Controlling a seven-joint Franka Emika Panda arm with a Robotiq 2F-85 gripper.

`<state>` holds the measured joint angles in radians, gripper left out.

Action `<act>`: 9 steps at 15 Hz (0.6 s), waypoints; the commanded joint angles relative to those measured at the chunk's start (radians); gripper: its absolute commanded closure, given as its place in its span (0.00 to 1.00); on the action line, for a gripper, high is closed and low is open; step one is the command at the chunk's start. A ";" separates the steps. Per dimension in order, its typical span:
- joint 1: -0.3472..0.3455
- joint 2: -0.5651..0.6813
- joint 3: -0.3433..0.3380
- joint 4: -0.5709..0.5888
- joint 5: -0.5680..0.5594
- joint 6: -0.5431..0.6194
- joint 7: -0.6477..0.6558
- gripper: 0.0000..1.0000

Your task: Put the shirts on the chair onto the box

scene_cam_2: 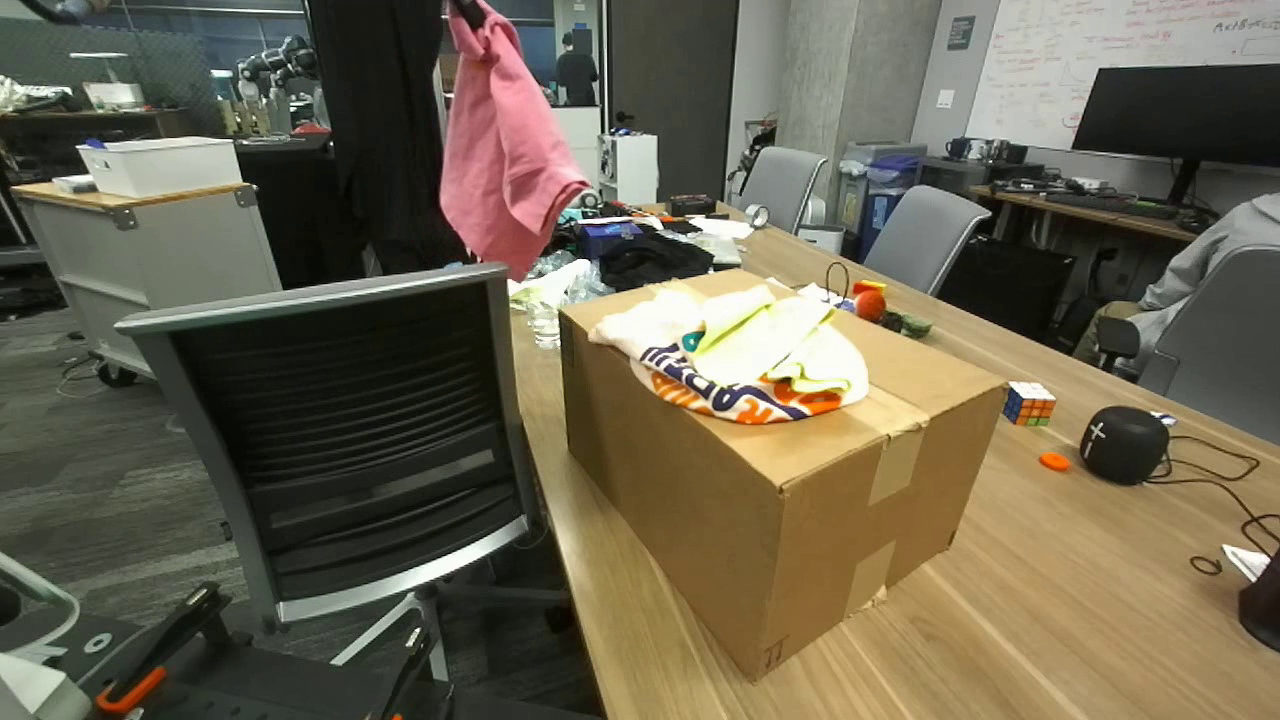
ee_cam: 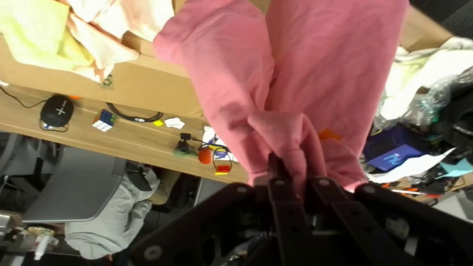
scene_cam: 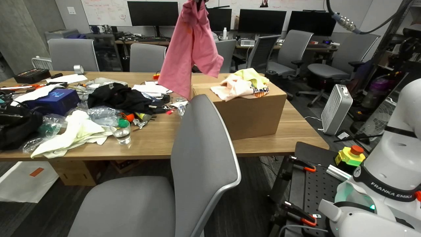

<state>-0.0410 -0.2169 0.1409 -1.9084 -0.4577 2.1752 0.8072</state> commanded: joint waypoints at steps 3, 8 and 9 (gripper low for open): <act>-0.072 -0.003 -0.026 0.055 -0.141 -0.023 0.167 0.98; -0.110 -0.002 -0.049 0.069 -0.313 -0.062 0.325 0.98; -0.112 -0.001 -0.053 0.070 -0.342 -0.080 0.359 0.98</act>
<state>-0.1450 -0.2195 0.0941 -1.8689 -0.7133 2.1426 1.0710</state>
